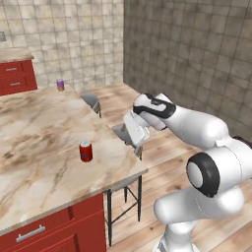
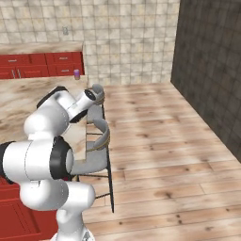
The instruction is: Four empty soda cans are scattered around the kitchen. Gather all the cans and cluster them next to the stove for recycling.
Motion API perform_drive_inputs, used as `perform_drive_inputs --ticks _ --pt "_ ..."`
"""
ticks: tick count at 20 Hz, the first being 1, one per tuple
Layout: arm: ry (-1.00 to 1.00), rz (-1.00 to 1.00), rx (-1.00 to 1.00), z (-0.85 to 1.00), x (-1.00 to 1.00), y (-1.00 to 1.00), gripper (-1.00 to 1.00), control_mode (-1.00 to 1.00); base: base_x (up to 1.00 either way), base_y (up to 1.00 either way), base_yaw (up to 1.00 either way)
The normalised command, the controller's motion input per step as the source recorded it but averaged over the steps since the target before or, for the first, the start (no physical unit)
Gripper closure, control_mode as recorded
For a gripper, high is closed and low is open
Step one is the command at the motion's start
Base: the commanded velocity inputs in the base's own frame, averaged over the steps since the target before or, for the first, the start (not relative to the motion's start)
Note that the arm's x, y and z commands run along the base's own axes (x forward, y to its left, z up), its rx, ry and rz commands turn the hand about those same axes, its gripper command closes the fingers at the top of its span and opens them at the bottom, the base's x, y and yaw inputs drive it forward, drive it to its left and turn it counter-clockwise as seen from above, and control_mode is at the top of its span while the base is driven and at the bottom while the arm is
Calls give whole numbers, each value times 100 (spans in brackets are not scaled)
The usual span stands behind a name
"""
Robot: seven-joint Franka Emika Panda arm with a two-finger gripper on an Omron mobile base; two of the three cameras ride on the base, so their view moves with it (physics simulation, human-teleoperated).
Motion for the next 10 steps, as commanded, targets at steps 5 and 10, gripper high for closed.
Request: perform_drive_inputs --ticks 5,10 --pt "6 1 3 -3 0 32 -100 -100 0 0 0" --pt "6 2 0 -7 0 35 -100 -100 0 0 0"
